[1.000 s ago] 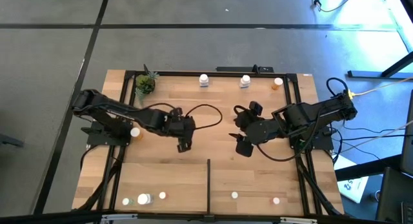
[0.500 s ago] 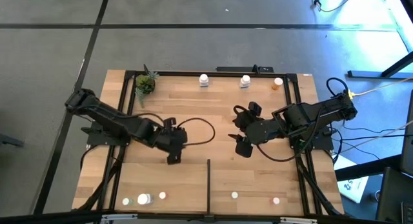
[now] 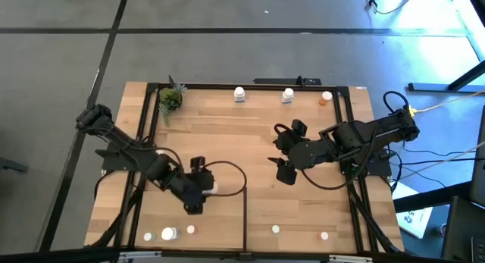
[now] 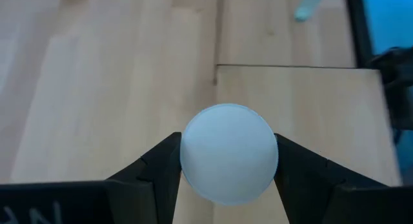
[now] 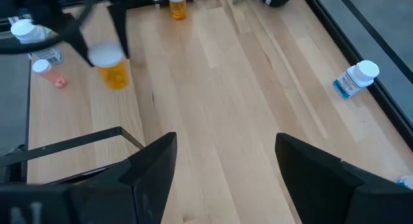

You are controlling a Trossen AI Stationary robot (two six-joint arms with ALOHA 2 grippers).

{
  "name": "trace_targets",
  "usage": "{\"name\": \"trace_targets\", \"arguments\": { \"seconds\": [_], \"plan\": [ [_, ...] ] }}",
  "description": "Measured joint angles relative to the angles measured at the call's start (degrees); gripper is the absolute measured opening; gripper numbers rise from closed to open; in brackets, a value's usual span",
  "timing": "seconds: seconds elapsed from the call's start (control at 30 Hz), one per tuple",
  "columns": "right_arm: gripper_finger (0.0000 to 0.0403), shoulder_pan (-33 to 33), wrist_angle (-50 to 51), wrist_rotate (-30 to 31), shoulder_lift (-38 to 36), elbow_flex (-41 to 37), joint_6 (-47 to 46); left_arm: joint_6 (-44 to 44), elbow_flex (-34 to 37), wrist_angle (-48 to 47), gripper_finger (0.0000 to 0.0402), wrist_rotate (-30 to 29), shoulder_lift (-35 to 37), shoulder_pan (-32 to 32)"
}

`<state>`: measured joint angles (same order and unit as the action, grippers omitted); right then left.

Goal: Pick and place medicine bottles onto shelf by color
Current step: Put the bottom right orange pill bottle on the shelf

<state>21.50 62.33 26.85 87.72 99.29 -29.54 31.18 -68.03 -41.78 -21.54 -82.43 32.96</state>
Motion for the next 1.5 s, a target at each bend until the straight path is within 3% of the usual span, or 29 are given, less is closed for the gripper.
{"name": "trace_targets", "arguments": {
  "seconds": [0.33, 0.77, 1.5],
  "plan": [
    [0.0264, 0.0, 0.0, -1.01, 0.0, 0.0, 1.12, -0.27, -0.02, 5.82, 0.0197, -0.38, -0.7, 4.4],
    [0.0264, 3.47, -10.23, -19.42, 0.0, 0.0, 18.56, -3.36, -0.04, 9.73, 0.0197, -1.39, -5.95, 8.53],
    [0.0264, 9.45, -13.21, -24.01, 0.0, 0.02, 24.75, -6.39, -0.07, 19.75, 0.0197, 2.82, -13.94, 9.44]
  ]
}}
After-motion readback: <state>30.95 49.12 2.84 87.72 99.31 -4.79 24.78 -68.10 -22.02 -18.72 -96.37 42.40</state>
